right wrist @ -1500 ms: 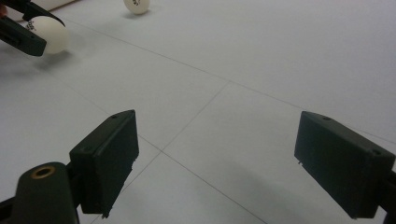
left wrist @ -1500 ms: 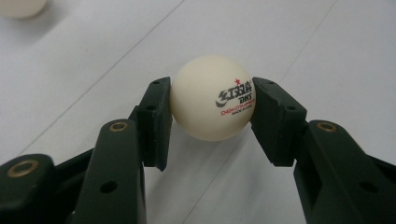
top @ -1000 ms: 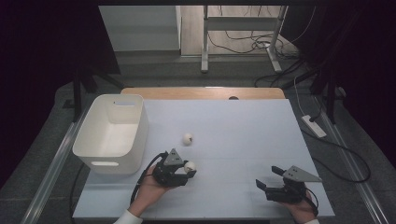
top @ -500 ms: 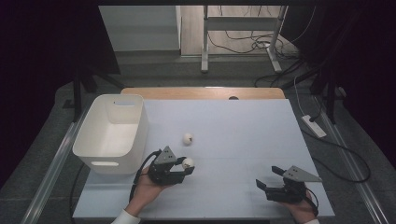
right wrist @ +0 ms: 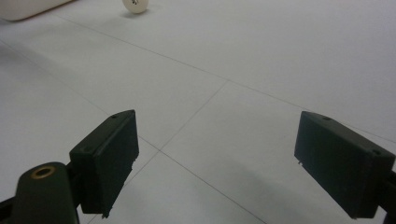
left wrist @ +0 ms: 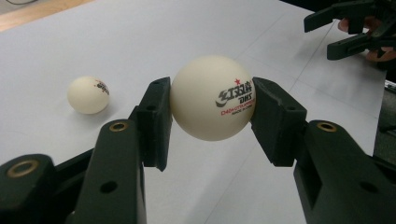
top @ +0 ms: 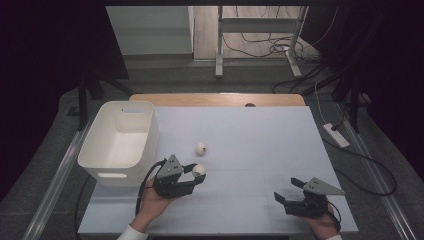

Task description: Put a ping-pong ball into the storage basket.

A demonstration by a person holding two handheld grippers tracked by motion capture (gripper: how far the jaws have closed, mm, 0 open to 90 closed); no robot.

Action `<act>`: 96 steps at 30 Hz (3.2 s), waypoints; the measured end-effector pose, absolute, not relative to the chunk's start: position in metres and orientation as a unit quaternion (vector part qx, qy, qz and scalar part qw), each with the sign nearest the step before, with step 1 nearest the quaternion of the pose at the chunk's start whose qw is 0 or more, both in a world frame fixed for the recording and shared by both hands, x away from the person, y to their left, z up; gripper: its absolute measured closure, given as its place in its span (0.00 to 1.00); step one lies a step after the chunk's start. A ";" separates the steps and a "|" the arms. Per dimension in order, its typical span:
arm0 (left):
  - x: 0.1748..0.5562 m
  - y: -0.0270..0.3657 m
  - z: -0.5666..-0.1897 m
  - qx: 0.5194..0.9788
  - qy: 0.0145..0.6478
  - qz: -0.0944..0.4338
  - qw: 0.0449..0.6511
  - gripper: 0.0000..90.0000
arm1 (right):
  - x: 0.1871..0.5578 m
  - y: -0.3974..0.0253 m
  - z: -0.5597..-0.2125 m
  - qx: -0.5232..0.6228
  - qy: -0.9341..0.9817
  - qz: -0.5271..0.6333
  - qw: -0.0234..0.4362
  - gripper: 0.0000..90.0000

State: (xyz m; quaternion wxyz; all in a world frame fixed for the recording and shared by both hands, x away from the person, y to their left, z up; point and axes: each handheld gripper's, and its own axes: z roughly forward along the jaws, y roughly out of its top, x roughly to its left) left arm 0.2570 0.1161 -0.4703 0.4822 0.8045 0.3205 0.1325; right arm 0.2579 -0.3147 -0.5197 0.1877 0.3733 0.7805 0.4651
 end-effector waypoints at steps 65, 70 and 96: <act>0.261 0.135 -0.413 0.746 0.322 0.168 0.559 0.57 | 0.261 -0.314 -0.520 0.373 0.779 0.470 0.185 0.16; 0.262 0.137 -0.410 0.743 0.324 0.171 0.561 0.57 | 0.261 -0.313 -0.520 0.373 0.778 0.470 0.185 0.16; 0.275 0.150 -0.393 0.741 0.330 0.183 0.556 0.57 | 0.261 -0.314 -0.520 0.375 0.775 0.472 0.188 0.16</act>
